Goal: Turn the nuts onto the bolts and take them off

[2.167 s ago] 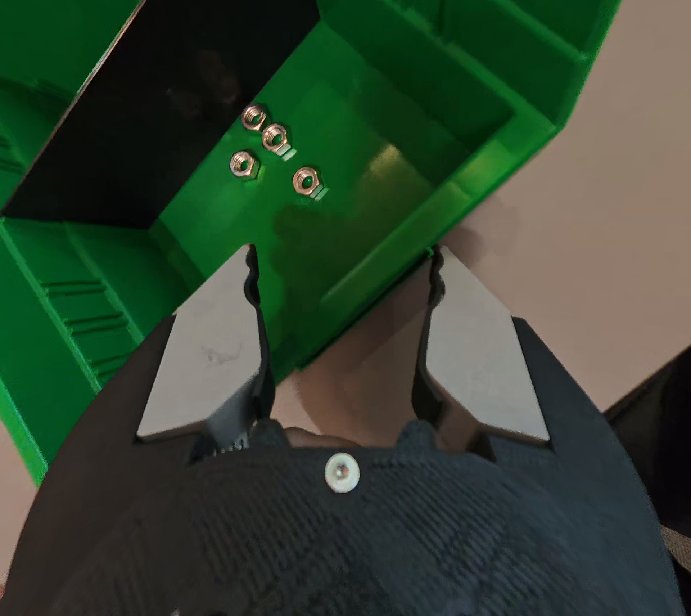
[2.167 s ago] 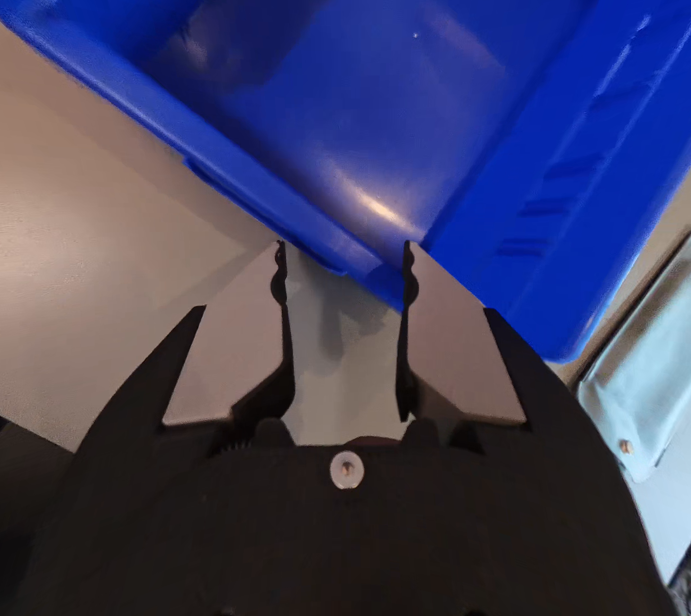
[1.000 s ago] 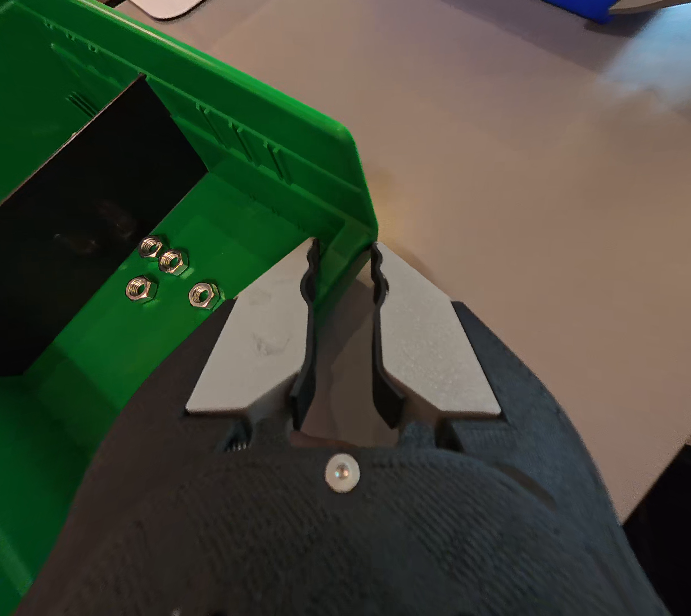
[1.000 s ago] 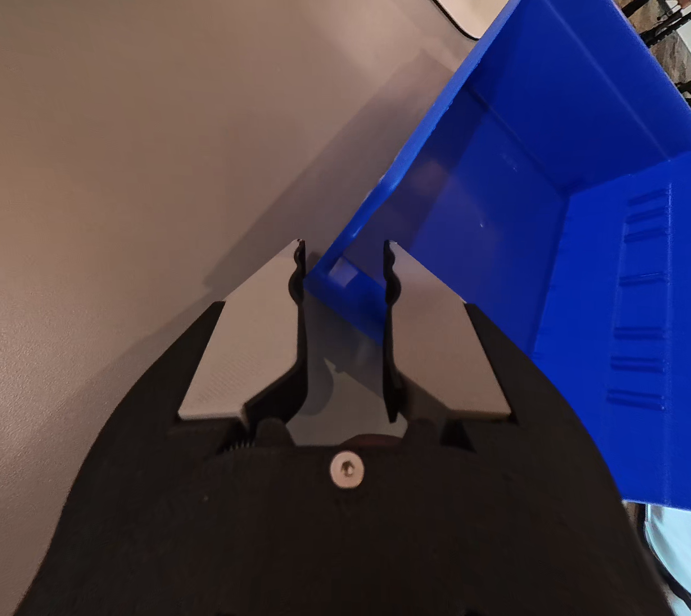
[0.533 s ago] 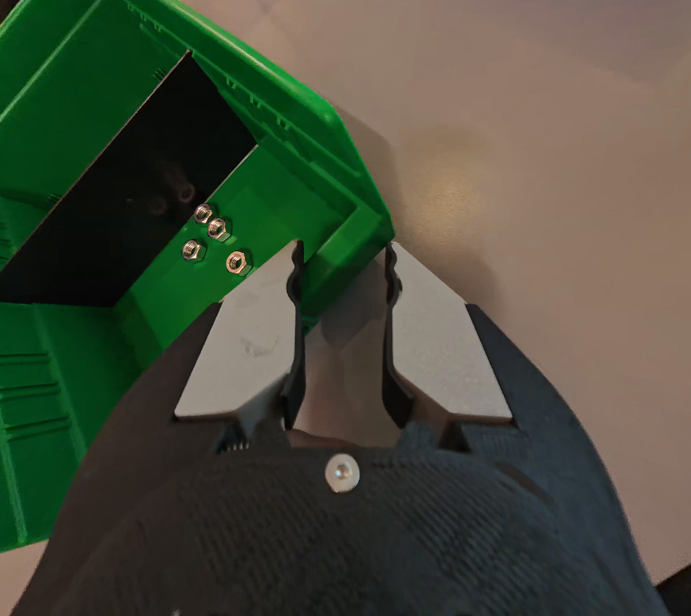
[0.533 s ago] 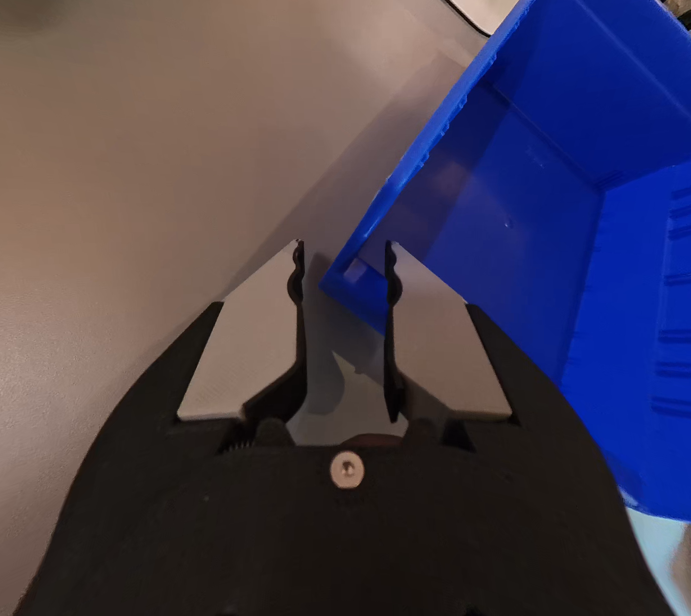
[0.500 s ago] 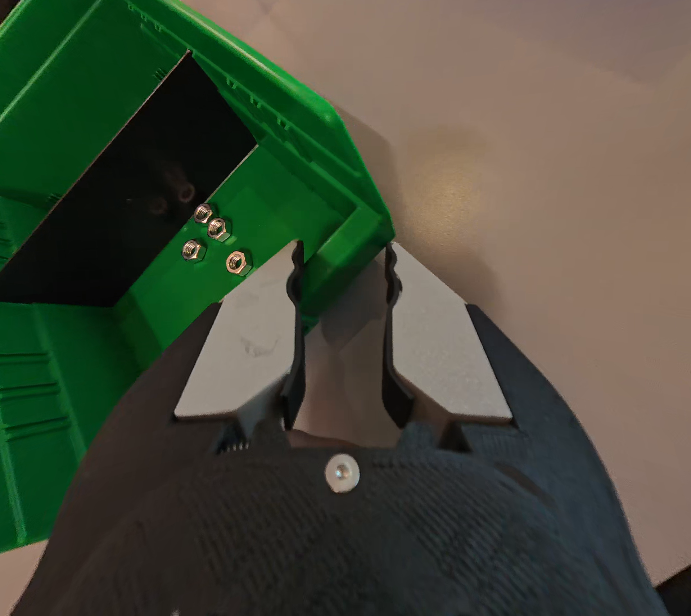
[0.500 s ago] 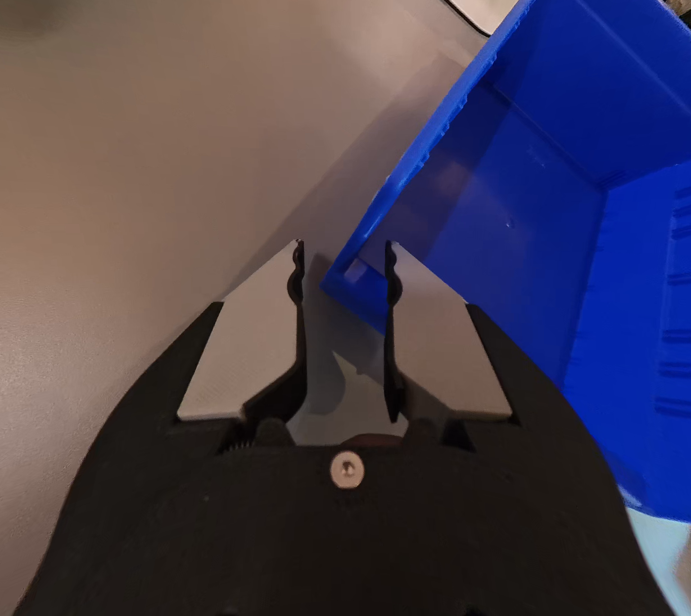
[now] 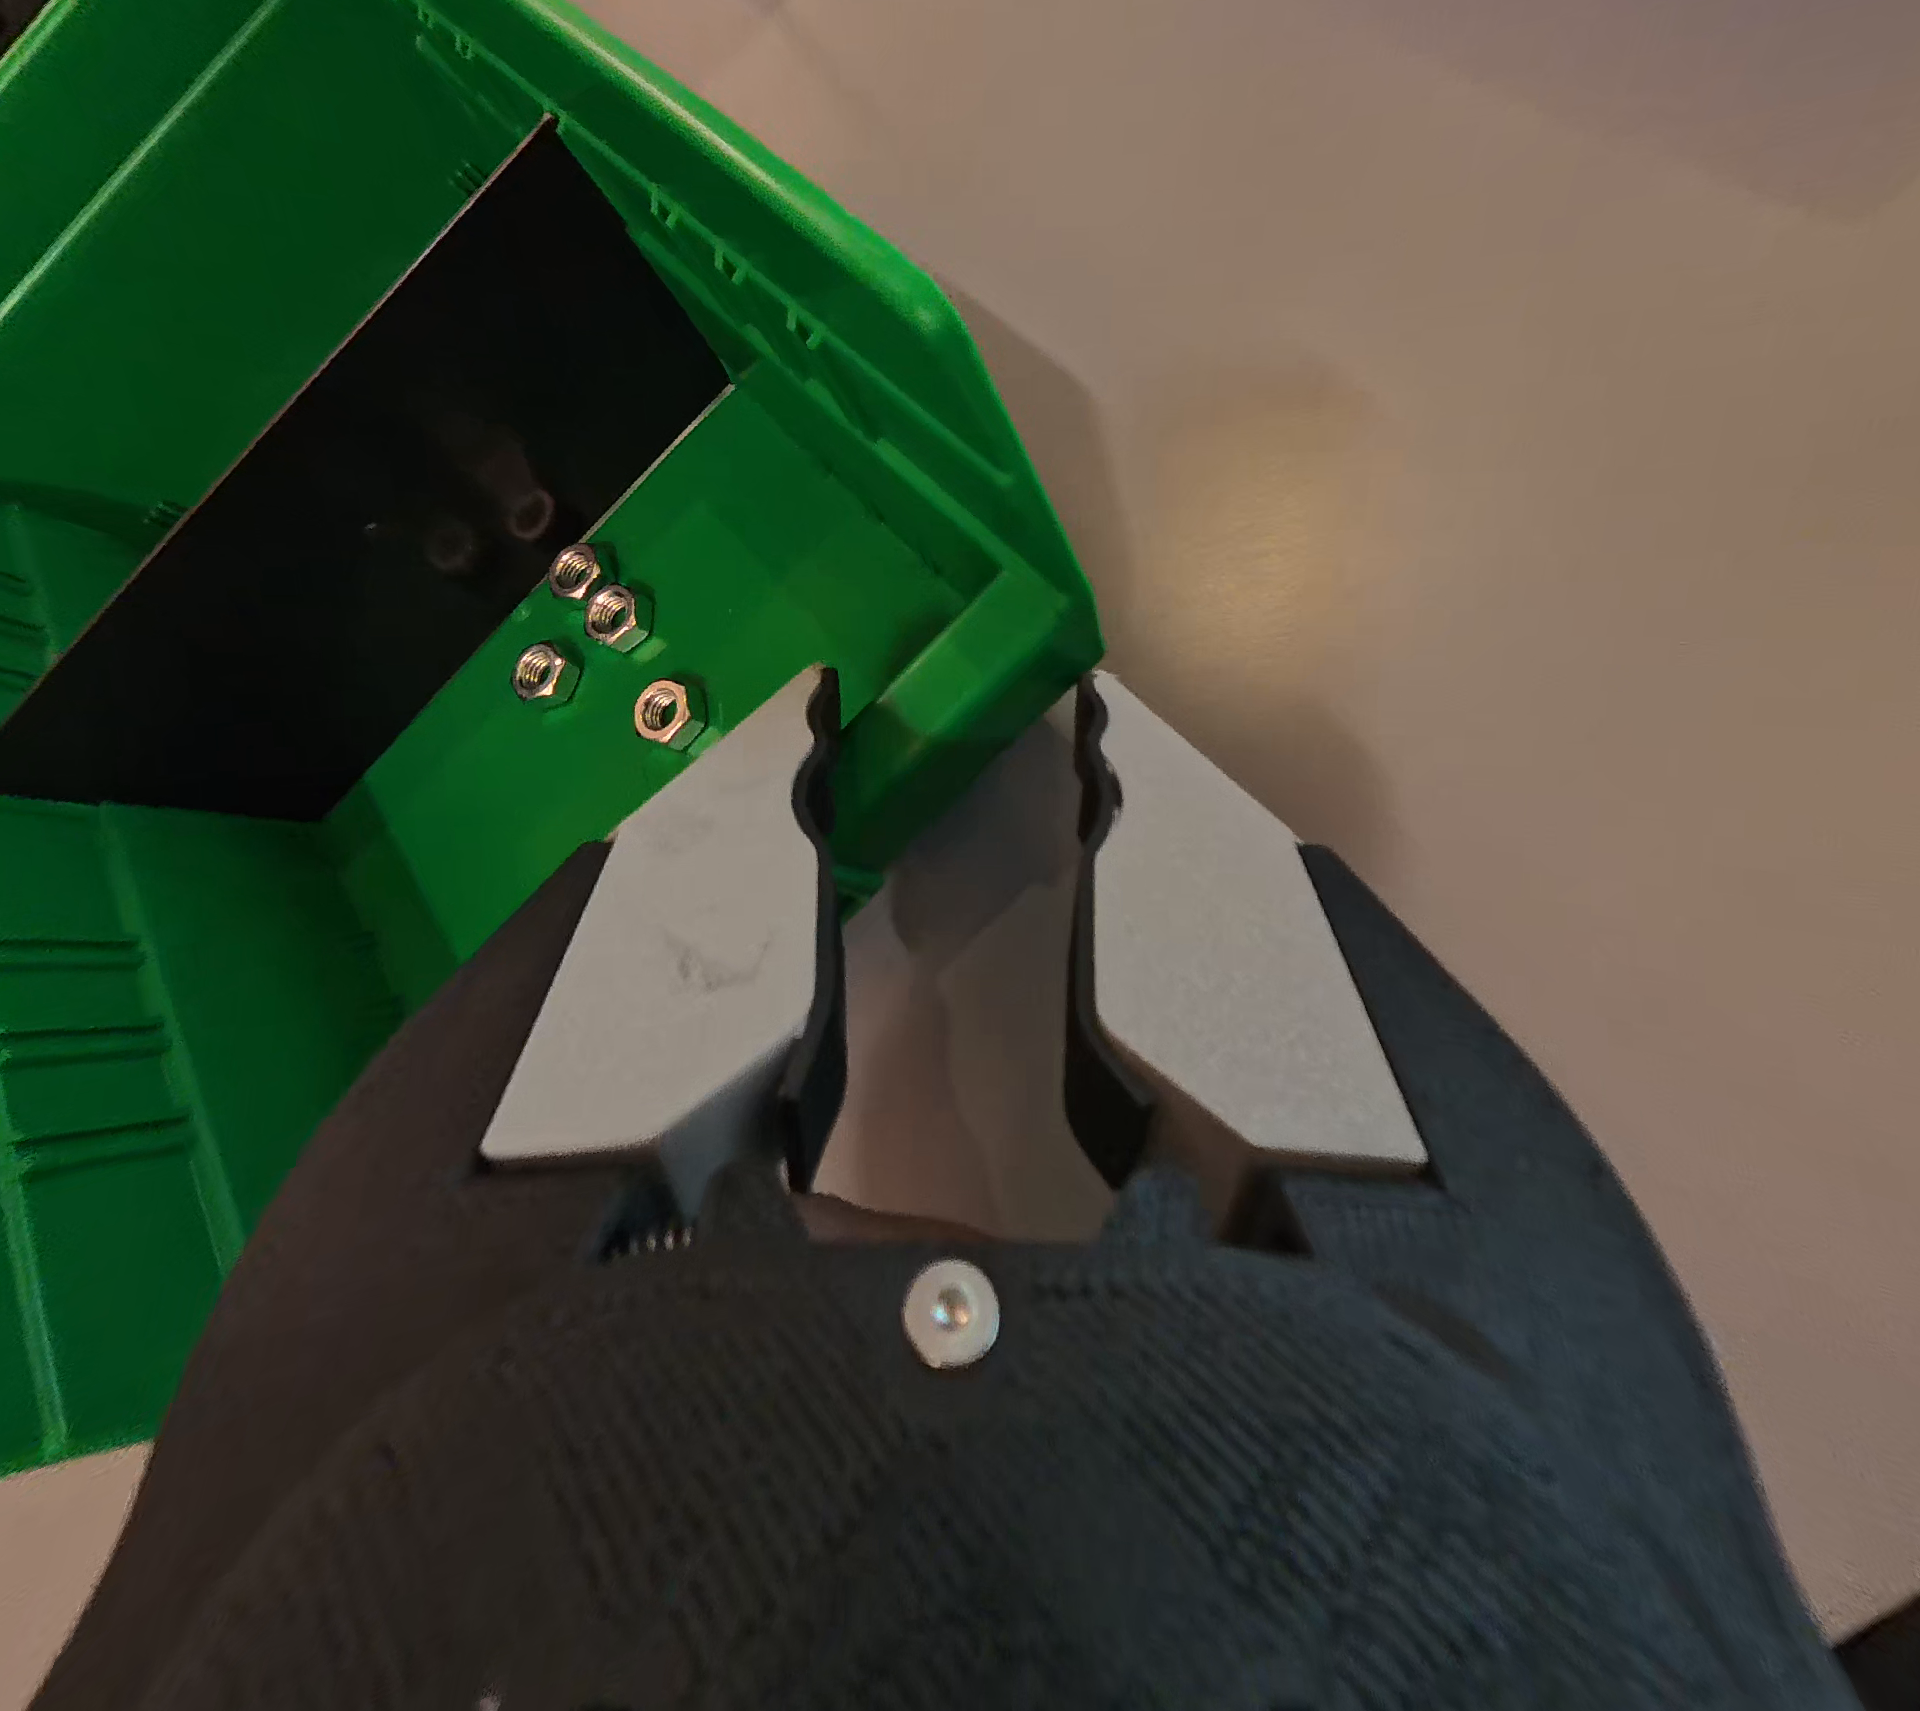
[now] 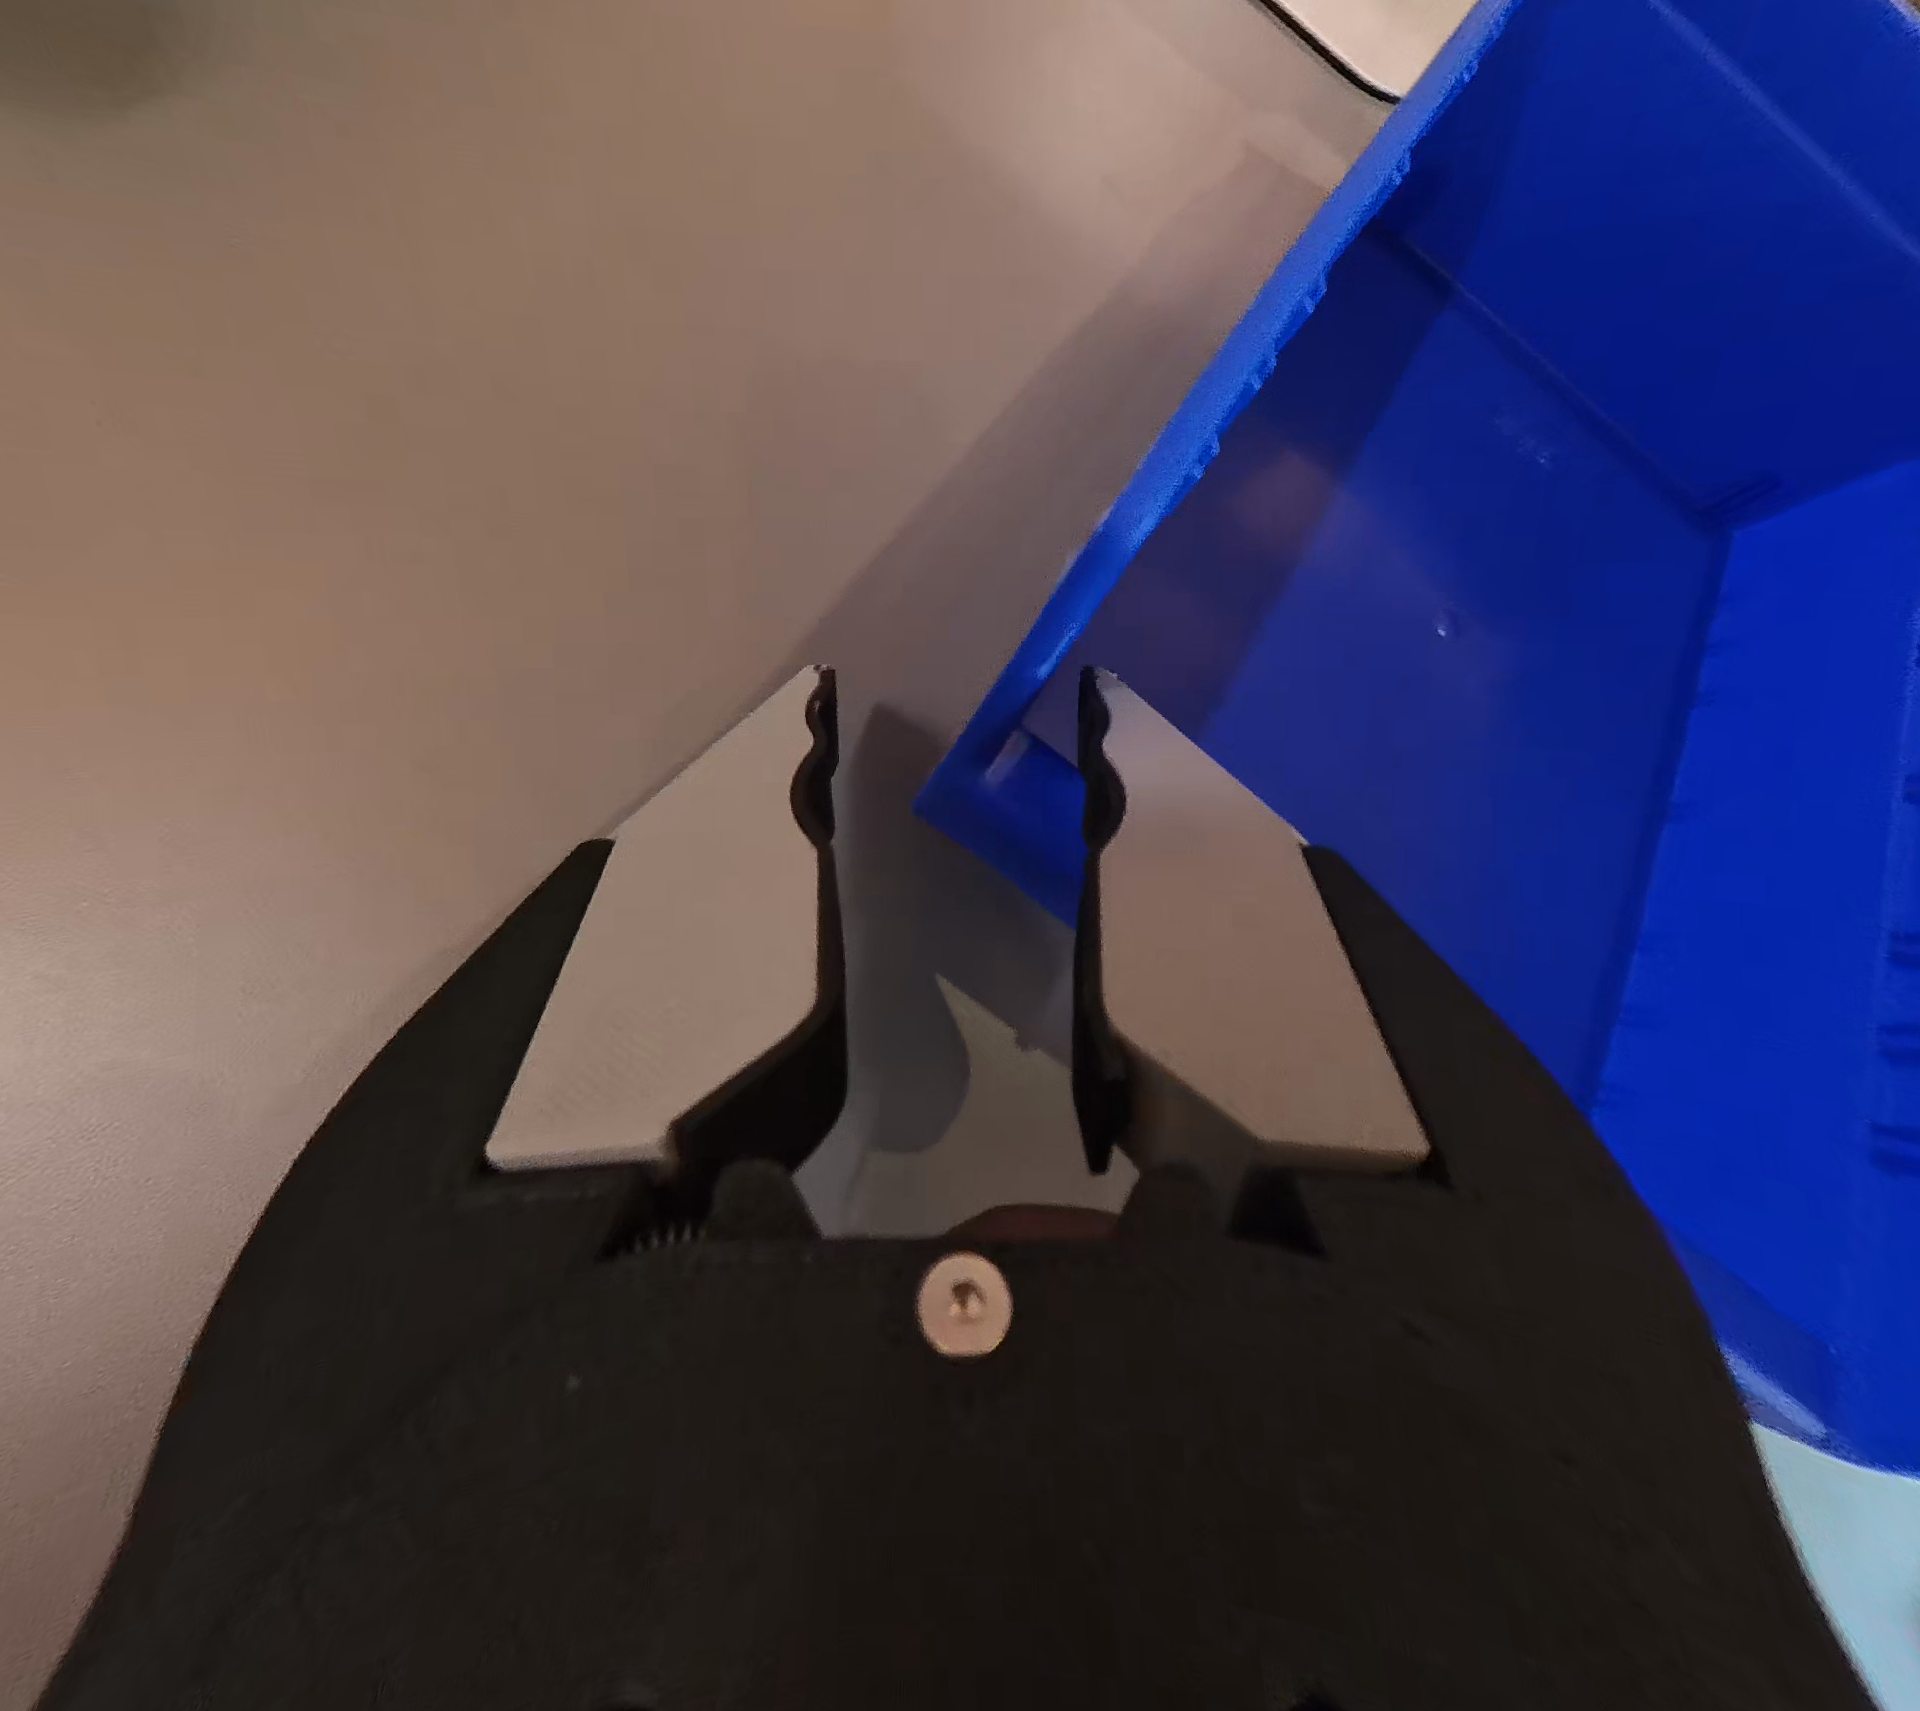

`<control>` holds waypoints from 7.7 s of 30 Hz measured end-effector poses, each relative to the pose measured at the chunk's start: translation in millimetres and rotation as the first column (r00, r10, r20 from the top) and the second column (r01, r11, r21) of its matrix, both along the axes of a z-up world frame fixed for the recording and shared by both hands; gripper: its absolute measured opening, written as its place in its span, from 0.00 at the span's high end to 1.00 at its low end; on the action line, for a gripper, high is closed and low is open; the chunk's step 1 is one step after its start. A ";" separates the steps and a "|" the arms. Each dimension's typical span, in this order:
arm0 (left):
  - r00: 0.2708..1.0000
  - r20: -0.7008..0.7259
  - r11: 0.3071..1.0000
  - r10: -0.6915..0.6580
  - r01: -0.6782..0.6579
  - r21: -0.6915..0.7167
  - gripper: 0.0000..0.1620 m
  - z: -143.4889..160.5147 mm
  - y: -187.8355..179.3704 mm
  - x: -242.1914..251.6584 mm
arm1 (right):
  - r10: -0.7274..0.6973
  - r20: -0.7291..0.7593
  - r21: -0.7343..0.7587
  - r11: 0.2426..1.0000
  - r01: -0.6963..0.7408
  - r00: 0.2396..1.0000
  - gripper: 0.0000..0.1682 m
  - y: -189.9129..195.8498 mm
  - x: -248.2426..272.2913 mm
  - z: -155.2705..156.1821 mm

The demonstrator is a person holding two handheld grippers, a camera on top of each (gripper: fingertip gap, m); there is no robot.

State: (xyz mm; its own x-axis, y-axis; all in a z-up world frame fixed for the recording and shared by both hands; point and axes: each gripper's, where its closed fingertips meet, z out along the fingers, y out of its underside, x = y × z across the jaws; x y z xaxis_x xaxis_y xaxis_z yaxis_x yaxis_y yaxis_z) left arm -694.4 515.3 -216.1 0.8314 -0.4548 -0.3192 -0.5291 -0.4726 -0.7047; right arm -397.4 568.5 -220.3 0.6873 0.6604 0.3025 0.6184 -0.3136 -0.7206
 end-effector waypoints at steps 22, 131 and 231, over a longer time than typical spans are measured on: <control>0.981 0.185 0.989 -0.059 0.032 0.145 0.66 45.1 -50.2 19.8 | 0.061 -0.209 0.105 0.994 -0.040 0.976 0.71 -39.1 -1.1 53.2; 0.981 0.158 0.755 0.111 -0.187 0.629 0.73 75.1 65.5 62.0 | 0.112 -0.266 0.290 0.956 -0.031 0.957 0.50 48.4 -136.2 54.3; 0.962 -0.146 0.922 0.229 -0.262 -0.285 0.93 -14.5 94.4 -137.4 | 0.228 -0.323 0.293 0.947 -0.132 0.919 0.47 33.7 -153.6 60.6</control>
State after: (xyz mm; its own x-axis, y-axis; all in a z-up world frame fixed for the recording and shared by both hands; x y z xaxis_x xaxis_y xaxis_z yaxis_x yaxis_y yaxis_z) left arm -831.8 609.7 -230.6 0.8974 -0.3288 -0.2943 -0.4342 -0.7768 -0.4561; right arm -551.0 602.2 -159.8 0.6571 0.7133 0.2436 0.3410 0.0069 -0.9400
